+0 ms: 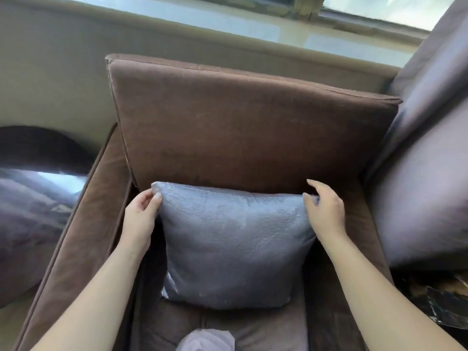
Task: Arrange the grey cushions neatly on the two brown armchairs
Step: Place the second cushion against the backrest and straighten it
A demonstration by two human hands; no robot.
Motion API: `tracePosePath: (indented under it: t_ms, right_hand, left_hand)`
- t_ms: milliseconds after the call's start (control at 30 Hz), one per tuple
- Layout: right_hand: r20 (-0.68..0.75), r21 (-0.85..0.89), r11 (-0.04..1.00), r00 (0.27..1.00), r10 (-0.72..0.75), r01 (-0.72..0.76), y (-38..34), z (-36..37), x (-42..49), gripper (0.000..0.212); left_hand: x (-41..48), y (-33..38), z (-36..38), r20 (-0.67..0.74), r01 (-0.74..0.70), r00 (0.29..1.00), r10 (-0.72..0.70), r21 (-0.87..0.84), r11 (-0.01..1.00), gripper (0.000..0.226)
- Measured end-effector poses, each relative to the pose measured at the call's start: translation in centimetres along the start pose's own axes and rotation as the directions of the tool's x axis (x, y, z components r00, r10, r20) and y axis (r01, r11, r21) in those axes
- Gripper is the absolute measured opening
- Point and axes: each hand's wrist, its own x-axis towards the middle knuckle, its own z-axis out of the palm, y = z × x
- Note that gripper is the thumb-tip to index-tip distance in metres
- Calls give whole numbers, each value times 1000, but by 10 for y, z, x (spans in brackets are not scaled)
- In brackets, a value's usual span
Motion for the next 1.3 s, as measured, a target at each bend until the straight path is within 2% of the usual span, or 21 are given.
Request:
tracePosePath:
  t_ms: [67,100,200,267,400,467,567,667,733,900,1067,1233,1300]
  right_hand:
    - [57,23,984,983,-176,175,-36,19,-1,32]
    - [99,64,974,970,-222,217,-56,30,-3,30]
    - [288,175,956,916,-279,237,-113,68,-14,29]
    - [410,193,943,850,-330,272,-145,95,-23,33]
    - [578,85,892,707,-408,445,-193,136,-34,48]
    - [623,28,869,671,-402,494,-209,152,-36,50]
    - [650,-70,846,668,-364,529,-222,167,-41,39]
    - [608,-81,851,703,-371,519,-221,174,-42,17]
    - [564,-3,876,724,-396,482,-215,172,-43,25]
    - [514,128,894,742,-430,429,-200,160,-36,24]
    - [504,154,903,755,-420,400,-197,158,-32,23]
    - [491,145,898,757,-430,416,-198,156,-31,22]
    - [477,137,900,769,-426,414,-197,154,-30,21]
  left_hand:
    - [-10,-12,-5,0,38,999,-38,24,999,18]
    - [-15,-20,-8,-9,61,998,-61,34,998,20]
    - [-33,-40,-17,-25,87,996,-85,101,991,20]
    - [-47,-54,-22,-11,94,996,-93,151,984,20]
    - [-67,-88,-33,-28,161,987,-158,206,965,22]
    - [-78,-108,-41,-50,223,975,-218,230,947,25]
    - [-93,-142,-57,-104,373,928,-358,288,882,29]
    - [-106,-169,-72,-194,534,844,-500,238,811,37]
    - [-112,-183,-79,-259,595,798,-544,200,778,38]
    - [-107,-205,-81,-336,663,708,-621,16,748,25]
    - [-103,-219,-75,-368,686,649,-666,-96,721,19]
    - [-110,-231,-78,-392,696,659,-643,-7,718,14]
    - [-113,-235,-80,-396,711,640,-659,-21,703,14]
